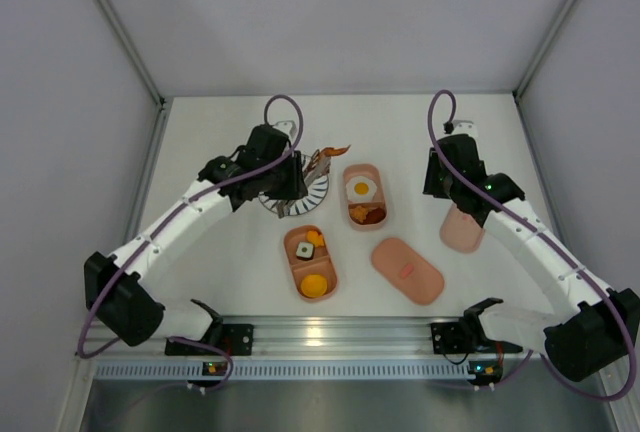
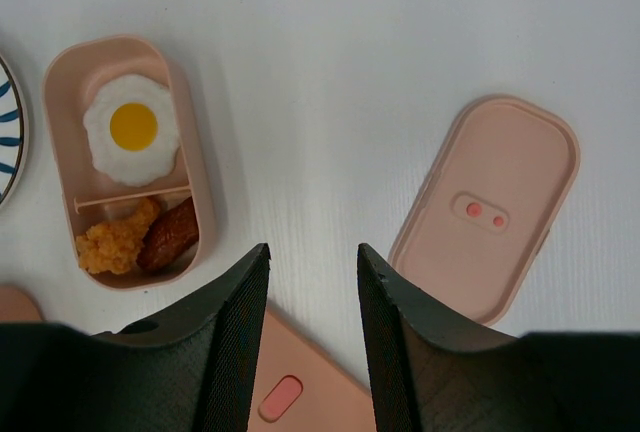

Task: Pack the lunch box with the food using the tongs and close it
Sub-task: Pick up the fake food from the plate, then place the fake food in the packing box.

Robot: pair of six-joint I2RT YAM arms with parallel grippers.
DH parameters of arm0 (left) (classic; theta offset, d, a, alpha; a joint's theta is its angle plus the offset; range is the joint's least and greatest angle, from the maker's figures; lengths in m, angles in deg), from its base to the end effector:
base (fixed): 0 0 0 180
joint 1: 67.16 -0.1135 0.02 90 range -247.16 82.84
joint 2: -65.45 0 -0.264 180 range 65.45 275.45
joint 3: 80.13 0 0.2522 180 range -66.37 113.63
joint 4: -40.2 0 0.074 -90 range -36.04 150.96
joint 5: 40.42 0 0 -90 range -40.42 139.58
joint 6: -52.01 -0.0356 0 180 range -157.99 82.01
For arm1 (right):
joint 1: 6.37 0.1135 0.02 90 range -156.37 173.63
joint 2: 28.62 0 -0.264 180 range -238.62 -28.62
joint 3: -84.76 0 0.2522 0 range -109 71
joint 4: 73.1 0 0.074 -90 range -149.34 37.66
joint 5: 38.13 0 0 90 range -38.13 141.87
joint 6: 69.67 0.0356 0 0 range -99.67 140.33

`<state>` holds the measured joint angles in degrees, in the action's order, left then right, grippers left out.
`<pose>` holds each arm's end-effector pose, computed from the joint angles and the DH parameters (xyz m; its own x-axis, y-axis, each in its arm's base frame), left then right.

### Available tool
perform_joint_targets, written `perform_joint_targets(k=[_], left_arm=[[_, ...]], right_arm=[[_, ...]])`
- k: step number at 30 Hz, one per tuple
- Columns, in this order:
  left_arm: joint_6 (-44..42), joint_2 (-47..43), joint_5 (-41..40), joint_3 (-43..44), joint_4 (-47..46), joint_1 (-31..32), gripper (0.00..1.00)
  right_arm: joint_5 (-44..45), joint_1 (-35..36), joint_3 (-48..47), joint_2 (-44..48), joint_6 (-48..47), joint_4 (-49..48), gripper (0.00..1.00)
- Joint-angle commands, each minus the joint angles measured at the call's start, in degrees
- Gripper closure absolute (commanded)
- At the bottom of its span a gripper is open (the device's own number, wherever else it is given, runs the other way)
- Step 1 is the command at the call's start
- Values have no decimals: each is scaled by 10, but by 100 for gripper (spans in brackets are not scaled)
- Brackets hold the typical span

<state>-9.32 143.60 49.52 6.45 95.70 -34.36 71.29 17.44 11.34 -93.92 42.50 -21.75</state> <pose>0.2437 -0.1570 0.3286 -0.7996 -0.0555 -0.5980 0.1795 0.9281 -0.3261 0.2223 0.0851 0.3153 -0.6403 0.1064 -0.7607 0.0891 0.9940 0.0640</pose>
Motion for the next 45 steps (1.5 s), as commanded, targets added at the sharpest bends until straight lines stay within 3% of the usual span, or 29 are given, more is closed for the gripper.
perform_joint_targets(k=[1,10,27,45], left_arm=[[17,5,22,26,-32,33,75],[37,60,27,26,-74,91,75],[46,95,31,20,-90,100,71],[45,104,16,14,-101,100,52]], right_arm=[[11,-6,-22,15,4,5,60],[21,-6,-19,26,3,17,60],[23,-6,-33,23,-2,28,60],[30,-6,-28,29,-2,31,60]])
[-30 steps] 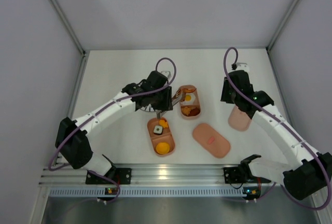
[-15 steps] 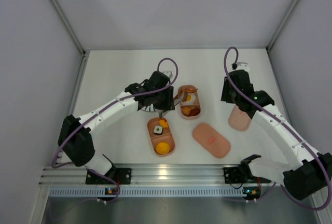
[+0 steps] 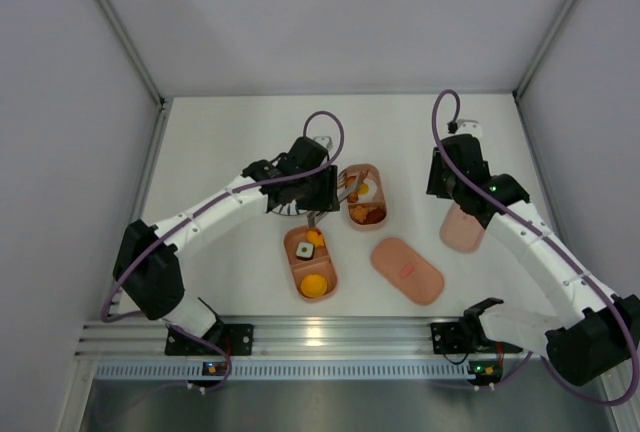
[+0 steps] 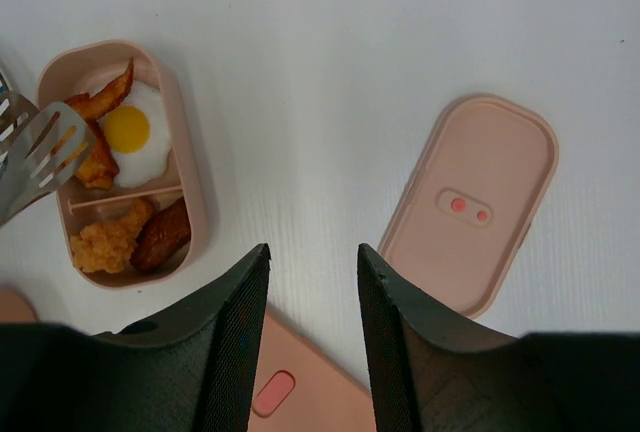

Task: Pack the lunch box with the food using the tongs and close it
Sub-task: Place the fake food in the packing box.

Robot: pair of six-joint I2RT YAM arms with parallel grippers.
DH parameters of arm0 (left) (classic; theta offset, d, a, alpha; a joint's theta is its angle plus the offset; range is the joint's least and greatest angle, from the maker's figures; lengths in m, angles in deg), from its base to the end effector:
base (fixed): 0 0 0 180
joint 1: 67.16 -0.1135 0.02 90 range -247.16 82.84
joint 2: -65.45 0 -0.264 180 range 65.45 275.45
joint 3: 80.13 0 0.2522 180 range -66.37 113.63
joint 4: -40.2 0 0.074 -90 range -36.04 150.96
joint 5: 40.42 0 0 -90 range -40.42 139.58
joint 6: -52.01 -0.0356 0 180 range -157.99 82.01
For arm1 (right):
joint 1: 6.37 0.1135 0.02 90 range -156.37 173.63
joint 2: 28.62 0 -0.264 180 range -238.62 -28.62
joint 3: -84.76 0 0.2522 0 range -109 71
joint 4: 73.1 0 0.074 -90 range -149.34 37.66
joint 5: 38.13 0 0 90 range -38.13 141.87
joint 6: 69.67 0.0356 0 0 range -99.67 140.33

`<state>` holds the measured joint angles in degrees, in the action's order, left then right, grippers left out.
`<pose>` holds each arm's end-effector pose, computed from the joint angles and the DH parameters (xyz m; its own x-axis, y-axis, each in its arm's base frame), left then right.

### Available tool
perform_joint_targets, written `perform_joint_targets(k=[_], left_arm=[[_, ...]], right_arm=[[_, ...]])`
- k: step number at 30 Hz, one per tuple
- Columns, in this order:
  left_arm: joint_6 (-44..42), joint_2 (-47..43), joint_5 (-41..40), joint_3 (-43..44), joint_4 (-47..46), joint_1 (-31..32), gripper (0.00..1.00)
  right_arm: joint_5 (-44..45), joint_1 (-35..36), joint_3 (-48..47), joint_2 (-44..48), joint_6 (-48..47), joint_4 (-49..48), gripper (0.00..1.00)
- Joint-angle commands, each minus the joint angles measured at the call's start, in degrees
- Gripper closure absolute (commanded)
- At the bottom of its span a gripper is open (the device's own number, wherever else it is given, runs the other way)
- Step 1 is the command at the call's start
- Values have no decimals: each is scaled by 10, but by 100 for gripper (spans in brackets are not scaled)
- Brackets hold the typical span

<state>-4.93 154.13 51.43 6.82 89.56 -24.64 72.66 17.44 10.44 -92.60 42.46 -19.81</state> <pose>0.2460 -0.2271 0.2845 -0.8573 0.0464 -0.5127 0.2658 0.8928 -0.3637 0.2163 0.0816 0.3229 -0.6301 0.1069 -0.7691 0.1054 0.9931 0.0517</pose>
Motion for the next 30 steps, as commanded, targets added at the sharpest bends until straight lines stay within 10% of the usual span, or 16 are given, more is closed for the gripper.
perform_joint_targets(k=[1,30], left_arm=[[0,-2,-1,11,-40,3,51],[-16,-194,-75,-23,41,-2,46]], right_arm=[[17,-6,-19,16,-2,12,60],[-20,-7,-10,48,19,33,60]])
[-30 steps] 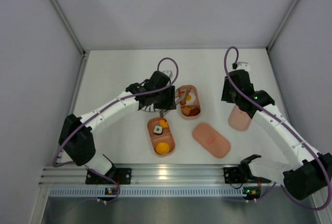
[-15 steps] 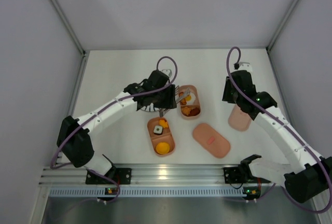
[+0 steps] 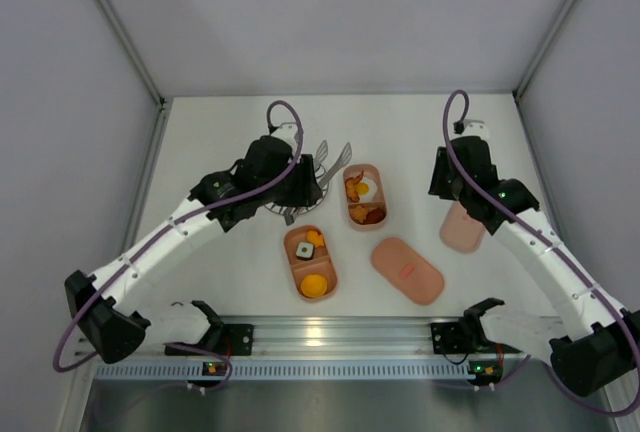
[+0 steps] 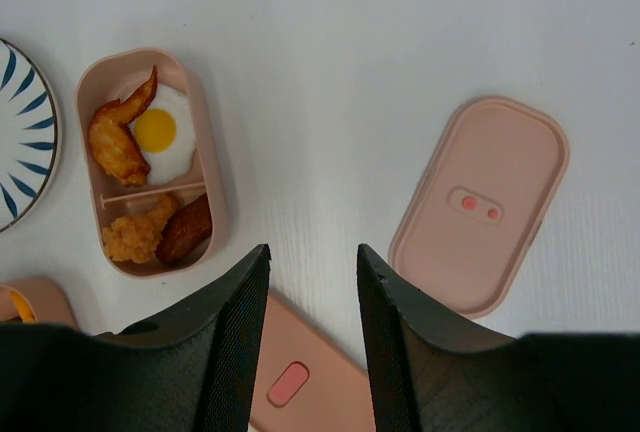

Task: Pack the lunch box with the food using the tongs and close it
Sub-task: Place the fake food in the packing box, then pick up the fake food from the packing box.

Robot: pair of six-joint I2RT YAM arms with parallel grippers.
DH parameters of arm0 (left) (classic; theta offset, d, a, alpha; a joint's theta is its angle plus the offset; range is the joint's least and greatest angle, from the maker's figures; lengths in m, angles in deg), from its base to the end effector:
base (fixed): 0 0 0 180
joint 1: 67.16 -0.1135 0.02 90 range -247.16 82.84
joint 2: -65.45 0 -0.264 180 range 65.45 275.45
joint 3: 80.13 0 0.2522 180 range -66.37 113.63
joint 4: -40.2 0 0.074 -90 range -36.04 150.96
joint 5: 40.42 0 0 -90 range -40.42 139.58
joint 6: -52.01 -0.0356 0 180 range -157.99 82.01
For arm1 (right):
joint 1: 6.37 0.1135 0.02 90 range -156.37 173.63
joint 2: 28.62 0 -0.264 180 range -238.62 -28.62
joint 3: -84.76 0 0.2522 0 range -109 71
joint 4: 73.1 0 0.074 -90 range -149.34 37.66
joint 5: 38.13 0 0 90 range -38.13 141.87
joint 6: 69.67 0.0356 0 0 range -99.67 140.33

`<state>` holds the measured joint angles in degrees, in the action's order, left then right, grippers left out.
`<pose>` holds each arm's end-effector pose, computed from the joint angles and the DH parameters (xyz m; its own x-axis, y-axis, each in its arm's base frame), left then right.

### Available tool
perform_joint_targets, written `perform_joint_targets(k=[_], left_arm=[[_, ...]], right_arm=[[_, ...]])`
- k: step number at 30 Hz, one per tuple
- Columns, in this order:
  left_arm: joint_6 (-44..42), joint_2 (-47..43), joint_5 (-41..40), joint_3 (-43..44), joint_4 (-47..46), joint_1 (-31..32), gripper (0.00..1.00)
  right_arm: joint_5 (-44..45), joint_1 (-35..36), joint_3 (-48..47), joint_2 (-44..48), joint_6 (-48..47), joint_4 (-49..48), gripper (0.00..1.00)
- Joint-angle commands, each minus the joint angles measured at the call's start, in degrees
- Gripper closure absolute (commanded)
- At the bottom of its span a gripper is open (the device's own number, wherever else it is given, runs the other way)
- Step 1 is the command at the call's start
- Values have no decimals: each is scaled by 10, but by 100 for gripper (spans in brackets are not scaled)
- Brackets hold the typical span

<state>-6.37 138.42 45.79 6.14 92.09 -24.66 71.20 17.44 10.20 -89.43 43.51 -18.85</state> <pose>0.2034 -0.1832 0.3556 -0.7251 -0.0452 -0.6872 0.3005 0.8771 -0.3747 0.2042 0.0772 0.3340 -0.6055 0.1388 -0.7836 0.0954 0.9902 0.1017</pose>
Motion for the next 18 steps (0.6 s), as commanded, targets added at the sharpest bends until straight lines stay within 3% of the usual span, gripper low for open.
perform_joint_targets(k=[1,18], left_arm=[[-1,-45,-21,-22,19,-3,46],[32,-180,-75,-105,84,-43,42]], right_arm=[[-5,-6,-6,18,11,22,60],[-7,-6,23,32,8,20,60]])
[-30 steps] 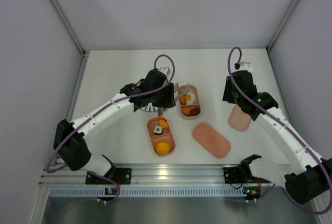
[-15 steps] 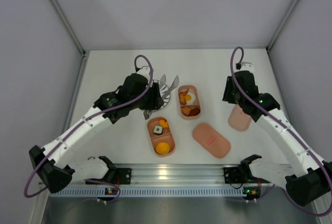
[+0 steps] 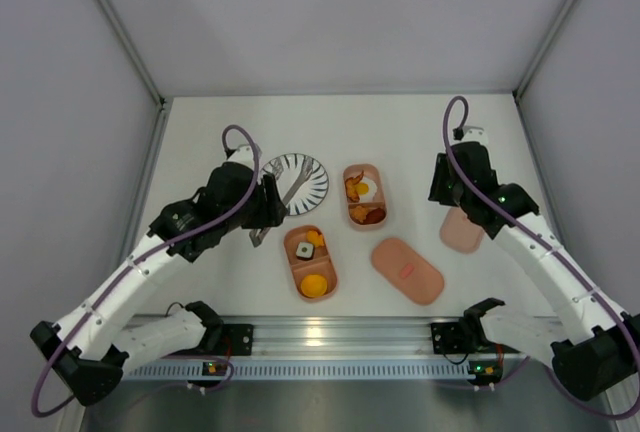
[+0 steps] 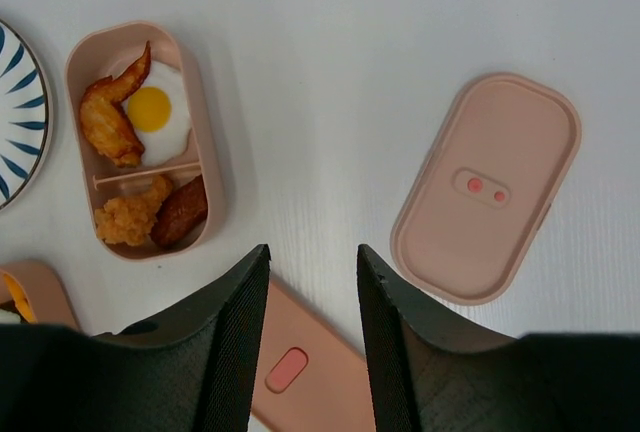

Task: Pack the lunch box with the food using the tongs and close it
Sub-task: Pick up the fake food from the packing box.

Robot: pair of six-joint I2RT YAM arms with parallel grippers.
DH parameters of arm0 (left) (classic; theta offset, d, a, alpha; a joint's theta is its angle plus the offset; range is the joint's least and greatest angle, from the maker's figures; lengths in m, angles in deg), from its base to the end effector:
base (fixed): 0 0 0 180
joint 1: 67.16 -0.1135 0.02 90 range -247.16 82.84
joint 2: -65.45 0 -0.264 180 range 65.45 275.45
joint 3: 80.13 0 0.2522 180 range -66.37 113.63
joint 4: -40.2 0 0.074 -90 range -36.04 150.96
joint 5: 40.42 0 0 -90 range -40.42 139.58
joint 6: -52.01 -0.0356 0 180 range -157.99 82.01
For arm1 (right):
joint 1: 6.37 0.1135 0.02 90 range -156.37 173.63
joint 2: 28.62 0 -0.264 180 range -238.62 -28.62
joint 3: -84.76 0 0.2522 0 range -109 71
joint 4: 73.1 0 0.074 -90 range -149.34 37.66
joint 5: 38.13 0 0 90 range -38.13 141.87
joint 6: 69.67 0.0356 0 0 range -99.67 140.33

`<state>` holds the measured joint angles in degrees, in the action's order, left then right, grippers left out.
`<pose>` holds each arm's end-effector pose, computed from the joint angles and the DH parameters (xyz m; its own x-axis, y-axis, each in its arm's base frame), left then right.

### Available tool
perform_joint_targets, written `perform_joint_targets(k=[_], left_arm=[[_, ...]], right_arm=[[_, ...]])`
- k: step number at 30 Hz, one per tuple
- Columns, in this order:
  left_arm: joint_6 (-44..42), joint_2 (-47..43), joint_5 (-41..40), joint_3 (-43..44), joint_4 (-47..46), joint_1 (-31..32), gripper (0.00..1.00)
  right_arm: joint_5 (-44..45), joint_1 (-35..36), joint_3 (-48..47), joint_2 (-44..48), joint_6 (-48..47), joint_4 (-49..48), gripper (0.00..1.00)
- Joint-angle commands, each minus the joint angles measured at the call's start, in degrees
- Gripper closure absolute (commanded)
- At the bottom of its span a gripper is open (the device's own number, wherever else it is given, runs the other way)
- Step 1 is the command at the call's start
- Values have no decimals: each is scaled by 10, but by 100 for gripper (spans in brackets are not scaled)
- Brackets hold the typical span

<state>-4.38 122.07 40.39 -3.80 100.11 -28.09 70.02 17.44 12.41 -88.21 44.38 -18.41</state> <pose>0.1554 -0.1188 0.3486 -0.7093 -0.1280 -0.6932 0.1619 0.9275 -0.3369 0.1989 0.0757 0.3248 -0.6282 0.1461 -0.7642 0.0924 0.9893 0.1131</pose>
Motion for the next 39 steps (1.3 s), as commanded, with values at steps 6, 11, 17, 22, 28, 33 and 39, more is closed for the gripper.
perform_joint_targets(k=[6,11,17,22,28,33,39], left_arm=[[10,-34,-3,-21,9,-45,40],[7,-39,17,-27,11,-53,41],[8,-46,17,-32,21,-55,41],[-1,-43,40,-32,12,-58,41],[-49,-20,169,-16,-10,-48,46],[-62,2,139,26,16,10,46],[-66,45,99,46,26,94,46]], right_arm=[[0,-6,11,21,0,10,60],[-7,-6,16,18,-2,5,60],[-28,-6,17,15,-4,-2,60],[-61,-5,13,11,-3,-12,59],[-40,-5,23,11,-6,-11,59],[-40,-5,29,17,-4,-14,59],[-37,-5,35,18,-2,-16,59]])
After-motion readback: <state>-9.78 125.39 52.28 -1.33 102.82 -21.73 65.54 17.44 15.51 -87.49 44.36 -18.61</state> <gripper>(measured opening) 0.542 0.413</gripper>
